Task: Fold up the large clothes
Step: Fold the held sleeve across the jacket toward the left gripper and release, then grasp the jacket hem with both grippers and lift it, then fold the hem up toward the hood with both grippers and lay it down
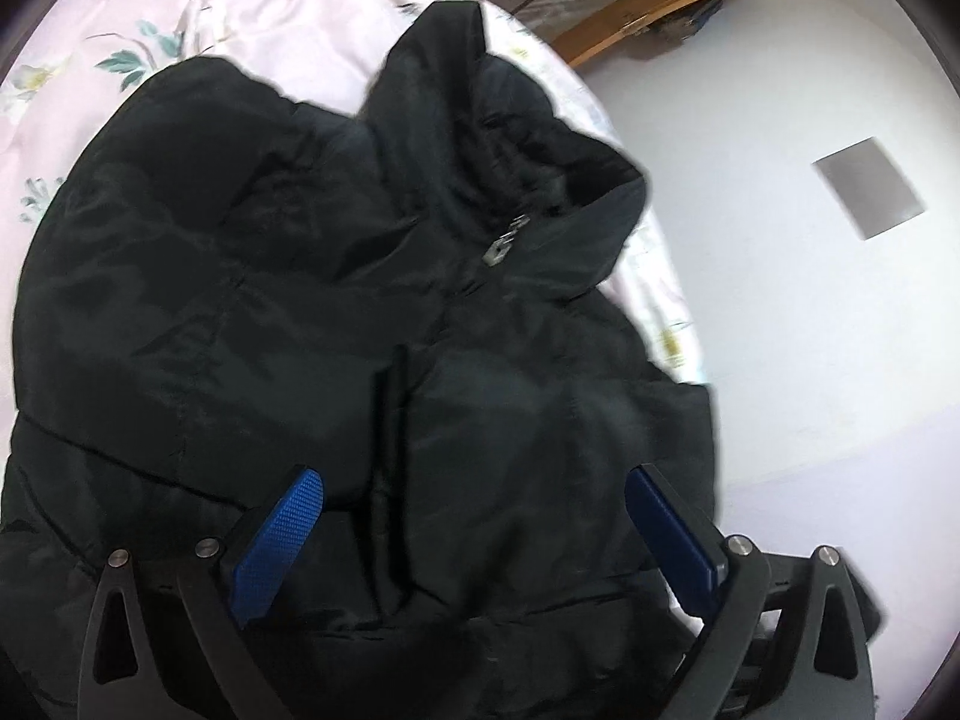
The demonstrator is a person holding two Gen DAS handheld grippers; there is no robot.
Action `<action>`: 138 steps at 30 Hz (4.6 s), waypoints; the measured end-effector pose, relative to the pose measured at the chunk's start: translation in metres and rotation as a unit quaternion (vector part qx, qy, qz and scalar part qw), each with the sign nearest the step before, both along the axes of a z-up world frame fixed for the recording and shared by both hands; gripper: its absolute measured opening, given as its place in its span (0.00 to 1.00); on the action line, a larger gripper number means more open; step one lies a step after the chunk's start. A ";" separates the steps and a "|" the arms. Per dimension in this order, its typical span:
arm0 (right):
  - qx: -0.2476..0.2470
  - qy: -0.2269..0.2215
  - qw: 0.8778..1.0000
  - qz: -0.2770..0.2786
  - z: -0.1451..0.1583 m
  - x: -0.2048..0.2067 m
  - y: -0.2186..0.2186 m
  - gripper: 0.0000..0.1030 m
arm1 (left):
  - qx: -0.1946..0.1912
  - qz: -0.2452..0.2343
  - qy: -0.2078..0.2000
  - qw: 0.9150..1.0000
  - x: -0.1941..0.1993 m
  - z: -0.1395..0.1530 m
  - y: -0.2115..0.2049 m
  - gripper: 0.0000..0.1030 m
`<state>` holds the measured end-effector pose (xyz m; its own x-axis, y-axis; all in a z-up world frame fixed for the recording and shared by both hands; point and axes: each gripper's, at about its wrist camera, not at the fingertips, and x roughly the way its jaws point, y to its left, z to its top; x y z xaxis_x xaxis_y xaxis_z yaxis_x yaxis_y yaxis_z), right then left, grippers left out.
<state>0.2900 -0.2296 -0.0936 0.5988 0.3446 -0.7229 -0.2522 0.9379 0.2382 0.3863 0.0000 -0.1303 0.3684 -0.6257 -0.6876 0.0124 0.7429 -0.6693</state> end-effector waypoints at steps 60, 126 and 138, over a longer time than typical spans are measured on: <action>-0.132 0.023 0.981 -0.143 -0.032 0.089 -0.038 0.76 | 0.136 0.046 -0.014 0.990 0.042 -0.006 0.039 0.55; -0.216 -0.112 0.965 -0.100 0.041 0.184 -0.022 0.10 | 0.204 0.043 -0.144 0.967 0.159 0.075 0.044 0.03; -0.183 -0.064 0.973 -0.124 0.022 0.113 -0.044 0.02 | 0.139 0.070 -0.079 0.985 0.078 0.022 0.080 0.20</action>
